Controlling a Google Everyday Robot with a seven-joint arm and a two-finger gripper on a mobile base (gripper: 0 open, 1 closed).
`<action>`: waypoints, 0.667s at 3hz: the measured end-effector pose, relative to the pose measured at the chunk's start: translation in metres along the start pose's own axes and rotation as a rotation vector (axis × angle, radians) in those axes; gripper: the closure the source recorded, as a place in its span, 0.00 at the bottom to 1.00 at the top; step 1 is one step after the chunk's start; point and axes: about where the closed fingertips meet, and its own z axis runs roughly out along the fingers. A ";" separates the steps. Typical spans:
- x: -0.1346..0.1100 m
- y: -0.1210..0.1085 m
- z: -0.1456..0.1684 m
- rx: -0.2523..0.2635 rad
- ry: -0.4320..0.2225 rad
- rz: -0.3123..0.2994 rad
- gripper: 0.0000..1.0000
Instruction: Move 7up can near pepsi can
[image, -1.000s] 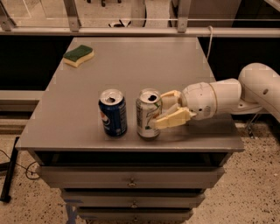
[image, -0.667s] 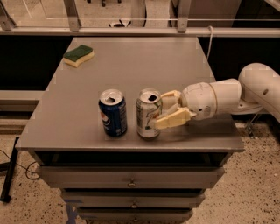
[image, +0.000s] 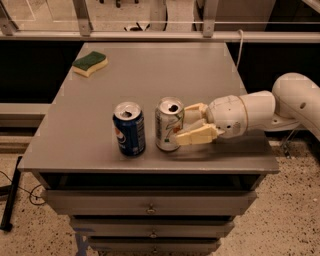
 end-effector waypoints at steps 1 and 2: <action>0.000 -0.005 0.008 -0.007 0.014 -0.079 0.00; -0.005 -0.015 0.002 0.020 0.068 -0.185 0.00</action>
Offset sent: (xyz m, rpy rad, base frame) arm 0.0310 -0.0088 0.0124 -0.1183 -0.3229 0.0116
